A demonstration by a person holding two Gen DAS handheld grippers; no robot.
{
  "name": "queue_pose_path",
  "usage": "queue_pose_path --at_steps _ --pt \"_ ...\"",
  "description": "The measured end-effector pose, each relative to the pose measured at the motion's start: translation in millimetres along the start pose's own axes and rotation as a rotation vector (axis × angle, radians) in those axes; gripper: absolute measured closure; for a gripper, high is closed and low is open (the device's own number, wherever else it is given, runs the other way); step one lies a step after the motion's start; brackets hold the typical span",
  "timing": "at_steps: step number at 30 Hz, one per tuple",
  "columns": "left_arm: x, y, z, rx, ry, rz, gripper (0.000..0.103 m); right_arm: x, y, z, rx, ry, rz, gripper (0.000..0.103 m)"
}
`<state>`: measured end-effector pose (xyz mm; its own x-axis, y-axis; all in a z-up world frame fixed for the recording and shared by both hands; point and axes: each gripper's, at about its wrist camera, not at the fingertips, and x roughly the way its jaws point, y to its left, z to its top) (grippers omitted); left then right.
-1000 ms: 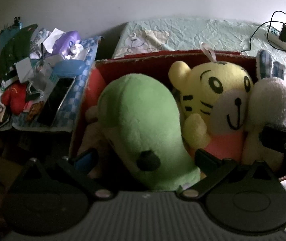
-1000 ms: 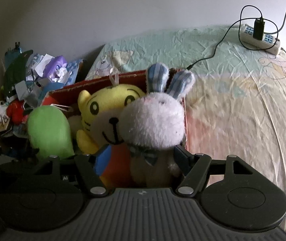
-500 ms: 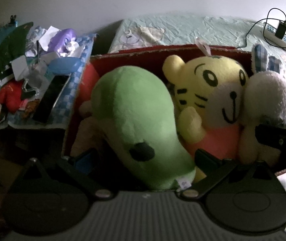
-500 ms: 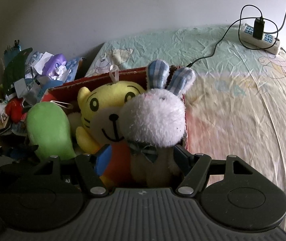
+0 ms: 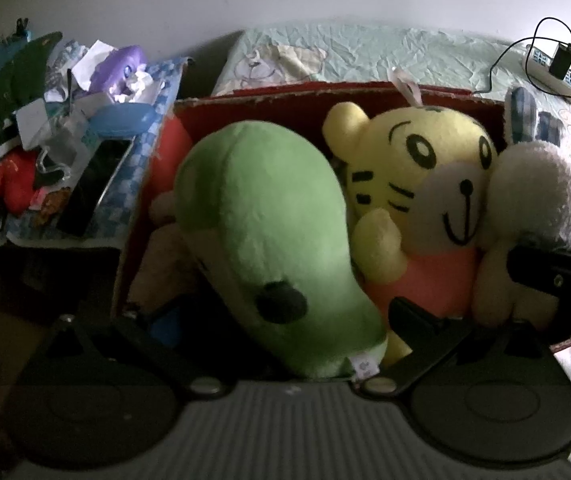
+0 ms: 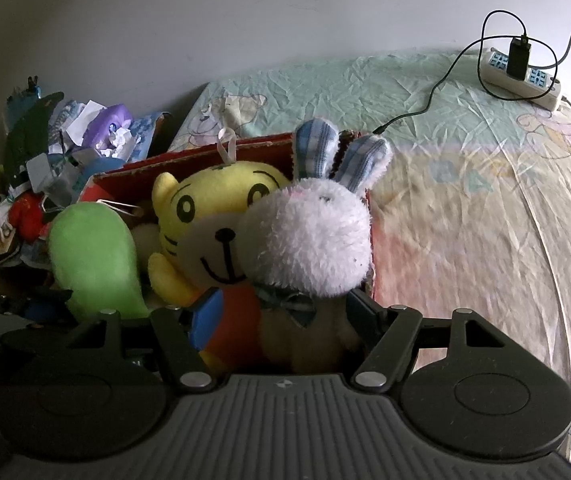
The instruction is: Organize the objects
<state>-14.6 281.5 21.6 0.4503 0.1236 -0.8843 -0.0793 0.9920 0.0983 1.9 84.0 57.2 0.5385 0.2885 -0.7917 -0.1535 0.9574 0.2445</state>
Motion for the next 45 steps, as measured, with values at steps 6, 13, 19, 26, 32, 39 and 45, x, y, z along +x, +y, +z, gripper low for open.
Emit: queue_pose_path --at_steps 6,13,19,26,32,39,45 --pt "5.5 -0.3 -1.0 0.003 0.016 -0.004 0.000 1.4 0.3 -0.4 -0.005 0.002 -0.006 0.032" --pt "6.0 -0.1 -0.9 0.000 0.012 -0.007 0.000 2.4 0.5 -0.6 -0.010 0.002 -0.010 0.032" --pt "5.9 0.1 -0.1 -0.002 0.015 -0.009 0.000 2.8 1.3 -0.6 -0.012 0.003 -0.012 0.032" --pt "9.2 1.0 -2.4 -0.006 0.025 -0.011 0.000 3.8 1.0 -0.3 -0.017 0.004 -0.013 0.031" --pt "9.4 2.3 -3.1 -0.008 0.024 -0.014 0.000 5.3 2.7 -0.9 -0.030 0.007 -0.019 0.030" --pt "10.6 1.5 -3.1 -0.002 0.027 -0.010 0.000 5.1 2.9 -1.5 -0.027 0.006 -0.016 0.030" --pt "6.3 -0.4 -2.7 0.018 0.026 -0.001 0.000 1.5 0.7 -2.1 -0.027 0.008 0.006 0.030"
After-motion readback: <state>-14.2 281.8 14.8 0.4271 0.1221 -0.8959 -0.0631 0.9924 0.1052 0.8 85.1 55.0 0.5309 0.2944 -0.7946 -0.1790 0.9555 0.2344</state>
